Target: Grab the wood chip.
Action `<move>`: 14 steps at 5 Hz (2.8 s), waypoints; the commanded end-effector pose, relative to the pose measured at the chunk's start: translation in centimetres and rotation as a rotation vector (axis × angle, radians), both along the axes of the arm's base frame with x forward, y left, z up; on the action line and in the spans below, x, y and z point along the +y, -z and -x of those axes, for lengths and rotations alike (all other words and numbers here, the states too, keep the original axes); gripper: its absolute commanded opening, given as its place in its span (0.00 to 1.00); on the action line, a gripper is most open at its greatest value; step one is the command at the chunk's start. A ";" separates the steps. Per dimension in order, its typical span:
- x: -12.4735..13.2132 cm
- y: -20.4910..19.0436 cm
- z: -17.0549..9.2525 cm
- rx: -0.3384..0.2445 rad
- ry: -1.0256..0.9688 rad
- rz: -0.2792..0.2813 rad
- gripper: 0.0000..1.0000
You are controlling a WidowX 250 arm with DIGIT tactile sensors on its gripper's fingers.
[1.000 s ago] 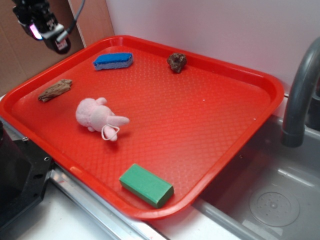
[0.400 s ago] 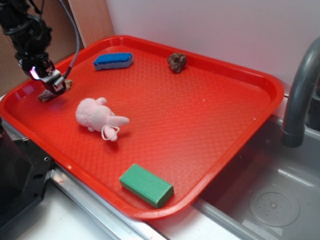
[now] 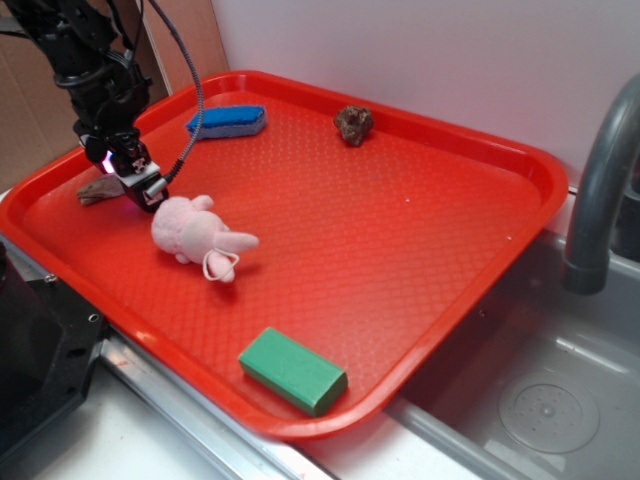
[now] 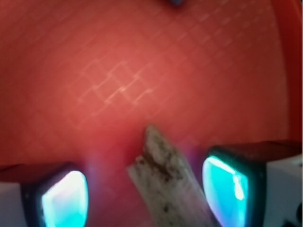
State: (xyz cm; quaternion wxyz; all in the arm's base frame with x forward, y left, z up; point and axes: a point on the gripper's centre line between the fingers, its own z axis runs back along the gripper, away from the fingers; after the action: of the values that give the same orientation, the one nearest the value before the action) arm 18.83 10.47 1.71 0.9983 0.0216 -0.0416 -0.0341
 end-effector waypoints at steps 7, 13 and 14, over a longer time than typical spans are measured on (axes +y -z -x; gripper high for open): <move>-11.0 -13.7 -4.0 -0.021 -0.175 -0.074 0.00; -0.1 -6.6 4.6 0.130 -0.006 -0.105 1.00; 0.6 -4.3 4.6 0.119 0.027 -0.091 1.00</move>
State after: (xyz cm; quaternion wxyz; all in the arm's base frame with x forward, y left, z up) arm 13.81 10.03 4.89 0.9966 0.0571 0.0276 -0.0521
